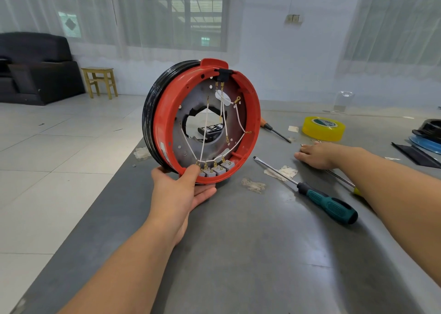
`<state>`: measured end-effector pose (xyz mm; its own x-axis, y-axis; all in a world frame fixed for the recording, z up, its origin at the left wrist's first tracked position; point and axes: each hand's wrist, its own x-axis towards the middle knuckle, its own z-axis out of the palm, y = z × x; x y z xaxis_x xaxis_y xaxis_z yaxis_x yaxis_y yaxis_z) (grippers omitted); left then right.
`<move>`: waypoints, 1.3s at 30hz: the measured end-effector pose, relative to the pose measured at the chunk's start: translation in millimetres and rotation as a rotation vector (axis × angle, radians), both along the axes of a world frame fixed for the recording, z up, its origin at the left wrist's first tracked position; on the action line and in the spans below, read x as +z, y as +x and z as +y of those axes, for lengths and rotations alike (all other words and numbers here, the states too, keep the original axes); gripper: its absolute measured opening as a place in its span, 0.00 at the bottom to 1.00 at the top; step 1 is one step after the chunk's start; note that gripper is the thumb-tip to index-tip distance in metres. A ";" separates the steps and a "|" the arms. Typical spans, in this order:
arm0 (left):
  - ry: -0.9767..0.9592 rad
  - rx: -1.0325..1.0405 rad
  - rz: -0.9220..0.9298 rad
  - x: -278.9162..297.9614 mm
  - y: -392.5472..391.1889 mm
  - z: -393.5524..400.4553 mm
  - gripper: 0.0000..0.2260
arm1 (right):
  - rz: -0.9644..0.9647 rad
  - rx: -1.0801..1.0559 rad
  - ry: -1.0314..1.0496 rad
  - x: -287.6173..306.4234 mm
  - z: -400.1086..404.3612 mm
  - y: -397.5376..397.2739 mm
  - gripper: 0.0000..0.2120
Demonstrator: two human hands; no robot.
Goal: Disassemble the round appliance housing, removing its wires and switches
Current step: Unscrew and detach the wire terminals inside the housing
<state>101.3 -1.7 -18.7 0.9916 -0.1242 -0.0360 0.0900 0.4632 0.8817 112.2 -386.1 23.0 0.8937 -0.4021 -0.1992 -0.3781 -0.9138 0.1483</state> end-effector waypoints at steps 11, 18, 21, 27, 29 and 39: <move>0.007 -0.022 -0.009 -0.6 -0.5 0.3 0.17 | -0.478 0.006 0.196 28.7 32.4 -42.4 0.18; 0.028 -0.067 0.000 5.2 -6.8 3.0 0.16 | -0.879 0.093 0.490 16.3 145.7 -99.3 0.16; 0.022 -0.097 0.018 8.1 -9.1 3.5 0.17 | -0.816 -0.003 0.723 -10.4 184.5 -101.0 0.18; -0.008 -0.202 0.041 10.8 -12.8 4.9 0.20 | -0.886 -0.045 1.359 -34.9 214.6 -82.4 0.22; 0.005 -0.233 0.058 11.5 -13.0 5.3 0.20 | -0.880 -0.028 1.504 -35.3 211.7 -79.3 0.17; 0.043 -0.358 0.112 13.0 -9.8 11.7 0.15 | -1.046 0.000 1.535 -45.9 203.5 -76.3 0.18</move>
